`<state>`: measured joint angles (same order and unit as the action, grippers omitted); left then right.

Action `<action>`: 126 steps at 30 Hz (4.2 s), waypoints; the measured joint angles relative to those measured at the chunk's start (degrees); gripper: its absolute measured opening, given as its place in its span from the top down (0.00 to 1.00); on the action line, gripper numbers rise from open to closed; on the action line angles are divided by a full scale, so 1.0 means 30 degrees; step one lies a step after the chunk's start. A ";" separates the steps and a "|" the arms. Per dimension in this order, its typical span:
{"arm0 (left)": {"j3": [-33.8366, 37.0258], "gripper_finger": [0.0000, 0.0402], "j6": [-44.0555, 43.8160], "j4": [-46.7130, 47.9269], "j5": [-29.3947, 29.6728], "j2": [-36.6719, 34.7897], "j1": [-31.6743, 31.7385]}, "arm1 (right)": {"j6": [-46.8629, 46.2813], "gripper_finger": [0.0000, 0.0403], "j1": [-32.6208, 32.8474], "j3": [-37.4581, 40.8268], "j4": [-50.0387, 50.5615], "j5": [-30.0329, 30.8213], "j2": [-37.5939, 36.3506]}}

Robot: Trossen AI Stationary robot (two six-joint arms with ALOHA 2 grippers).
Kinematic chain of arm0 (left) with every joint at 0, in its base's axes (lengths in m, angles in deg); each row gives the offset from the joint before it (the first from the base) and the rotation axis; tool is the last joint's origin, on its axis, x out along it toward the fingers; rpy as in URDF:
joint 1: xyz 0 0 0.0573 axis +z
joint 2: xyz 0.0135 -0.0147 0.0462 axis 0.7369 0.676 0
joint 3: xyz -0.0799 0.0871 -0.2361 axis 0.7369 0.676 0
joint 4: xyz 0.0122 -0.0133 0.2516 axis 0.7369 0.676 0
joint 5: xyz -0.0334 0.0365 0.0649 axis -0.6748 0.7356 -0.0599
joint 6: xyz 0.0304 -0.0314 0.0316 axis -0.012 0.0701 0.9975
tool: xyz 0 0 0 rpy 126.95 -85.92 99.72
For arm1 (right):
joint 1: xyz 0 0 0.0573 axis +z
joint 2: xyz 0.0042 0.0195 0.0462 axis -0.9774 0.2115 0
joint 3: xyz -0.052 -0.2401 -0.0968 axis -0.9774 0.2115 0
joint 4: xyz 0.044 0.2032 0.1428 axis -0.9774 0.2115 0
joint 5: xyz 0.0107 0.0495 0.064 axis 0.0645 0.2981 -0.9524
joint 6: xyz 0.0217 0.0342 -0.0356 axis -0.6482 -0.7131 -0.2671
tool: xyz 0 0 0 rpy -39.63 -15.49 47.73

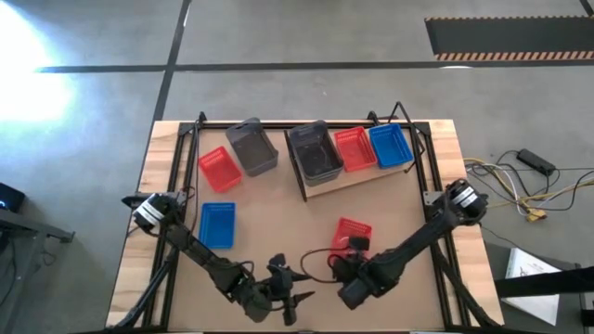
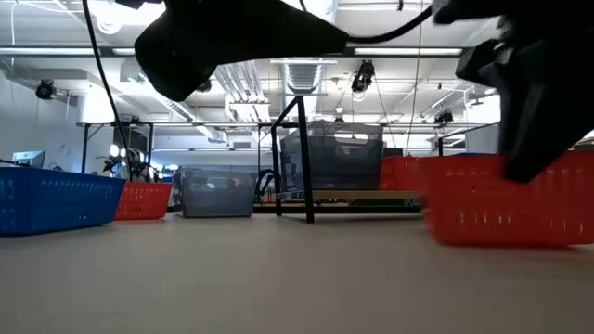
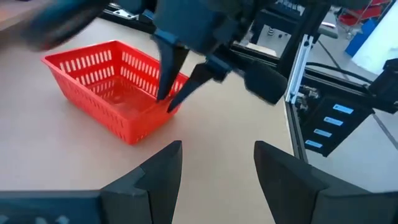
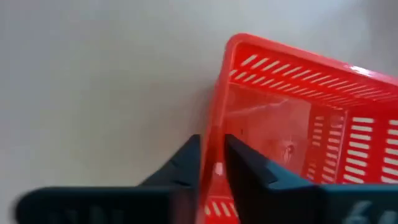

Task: Stack baskets on shelf by color
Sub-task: Stack the bottom red bin on the other red bin on the shelf, then stack the blue bin on the other blue bin on the shelf

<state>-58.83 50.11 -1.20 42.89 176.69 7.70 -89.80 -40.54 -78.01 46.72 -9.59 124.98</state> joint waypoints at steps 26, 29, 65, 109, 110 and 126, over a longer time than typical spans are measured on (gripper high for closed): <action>-0.0012 0.54 -0.0008 0.0048 -0.0015 0.0000 0.0015 | 1.3168 0.98 -0.5149 -0.0123 0.9198 0.5318 -1.0290; -0.0005 0.54 -0.0010 0.0000 0.0000 0.0000 0.0015 | 1.7171 0.98 -0.8822 0.0029 0.8773 0.5119 -1.0781; 0.0002 0.54 0.0005 -0.0879 0.0073 0.0000 0.0131 | 2.8048 0.91 -1.8927 0.5793 -0.0808 -0.2566 -1.1100; -0.3611 0.54 -0.2267 2.0603 -0.3416 -0.5100 -0.3249 | 0.8867 0.83 0.1074 1.4448 -1.9971 0.3745 -1.0881; -0.3729 0.54 -0.3039 2.1957 -0.4073 -0.5232 -0.3271 | 0.8565 0.84 0.1515 1.4842 -2.0945 0.4354 -1.0695; -0.2522 0.54 -0.8490 3.3574 -1.0134 -0.6512 -0.3185 | 0.6788 0.87 0.2551 1.4448 -2.5249 0.5784 -0.4794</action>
<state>-66.40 24.64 99.53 12.49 157.15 -1.85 -69.44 -32.88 -34.66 -29.03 7.76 110.60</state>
